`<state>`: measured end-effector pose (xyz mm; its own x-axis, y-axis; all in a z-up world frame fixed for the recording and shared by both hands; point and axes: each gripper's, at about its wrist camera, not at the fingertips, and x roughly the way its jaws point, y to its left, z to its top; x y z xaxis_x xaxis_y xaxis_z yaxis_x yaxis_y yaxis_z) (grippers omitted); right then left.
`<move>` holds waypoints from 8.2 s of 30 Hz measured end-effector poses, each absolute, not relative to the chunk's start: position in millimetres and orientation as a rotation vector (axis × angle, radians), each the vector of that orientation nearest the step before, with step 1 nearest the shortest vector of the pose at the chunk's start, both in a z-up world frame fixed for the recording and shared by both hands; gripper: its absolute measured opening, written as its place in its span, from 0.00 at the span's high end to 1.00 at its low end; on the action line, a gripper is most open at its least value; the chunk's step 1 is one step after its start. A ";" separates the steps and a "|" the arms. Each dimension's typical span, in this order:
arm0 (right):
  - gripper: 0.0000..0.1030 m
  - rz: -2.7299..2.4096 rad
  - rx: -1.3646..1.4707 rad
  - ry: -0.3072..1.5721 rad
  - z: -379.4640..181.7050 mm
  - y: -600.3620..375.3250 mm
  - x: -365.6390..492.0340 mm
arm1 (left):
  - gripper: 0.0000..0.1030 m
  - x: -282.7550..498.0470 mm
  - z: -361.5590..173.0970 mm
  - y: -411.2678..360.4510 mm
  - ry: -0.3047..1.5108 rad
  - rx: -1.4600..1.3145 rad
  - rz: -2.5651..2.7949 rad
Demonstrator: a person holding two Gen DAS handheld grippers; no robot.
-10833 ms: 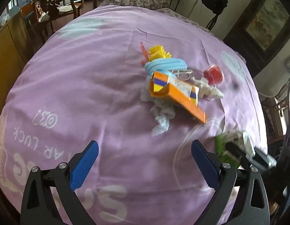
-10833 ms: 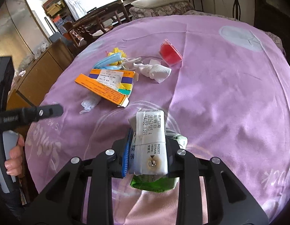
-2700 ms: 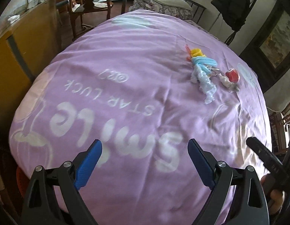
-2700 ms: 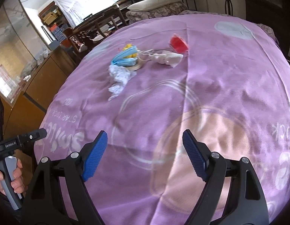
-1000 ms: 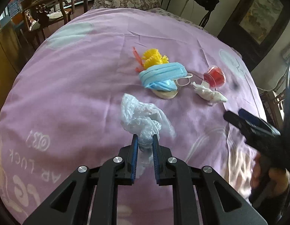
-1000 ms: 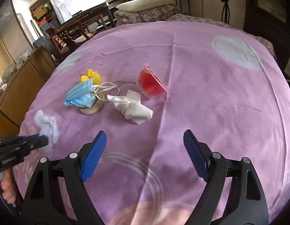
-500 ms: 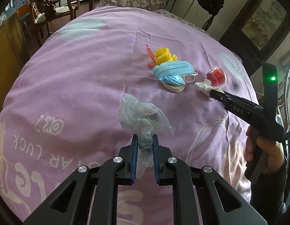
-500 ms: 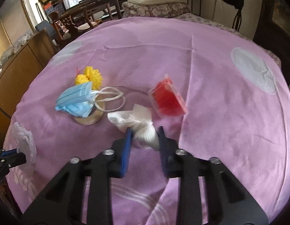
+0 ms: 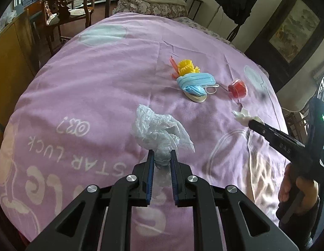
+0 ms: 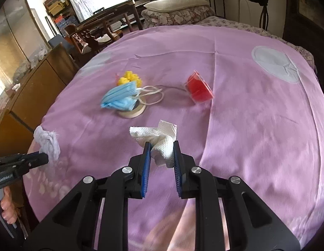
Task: Collect trash
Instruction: 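Carry the plastic bag and tissue over the red wastebasket with both tools, then open both tools to drop the bag and tissue into the wastebasket, then move both tools back over the mask and red cup on the bedspread, then grasp the blue face mask with the left tool and lift it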
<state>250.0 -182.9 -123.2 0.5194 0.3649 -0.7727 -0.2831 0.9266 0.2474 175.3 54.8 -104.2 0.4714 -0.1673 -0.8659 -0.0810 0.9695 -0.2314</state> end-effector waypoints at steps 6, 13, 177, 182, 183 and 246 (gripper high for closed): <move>0.79 0.415 0.091 0.942 -109.8 -175.7 221.6 | 0.85 145.5 -92.0 66.8 1.059 -0.267 -0.035; 0.79 0.469 0.057 0.941 -100.2 -150.1 187.8 | 0.85 105.7 -87.9 82.7 1.053 -0.297 -0.012; 0.34 0.413 0.087 0.904 -116.4 -172.9 178.8 | 0.30 122.0 -92.5 76.4 1.059 -0.203 0.102; 0.34 0.364 0.112 0.921 -126.9 -194.8 202.4 | 0.30 162.2 -99.2 52.0 1.074 -0.180 0.055; 0.34 0.358 0.120 0.924 -129.5 -199.0 206.4 | 0.30 169.1 -100.5 46.4 1.075 -0.171 0.039; 0.27 0.270 0.122 0.952 -146.0 -227.1 286.7 | 0.74 249.9 -118.5 39.4 1.070 -0.079 -0.124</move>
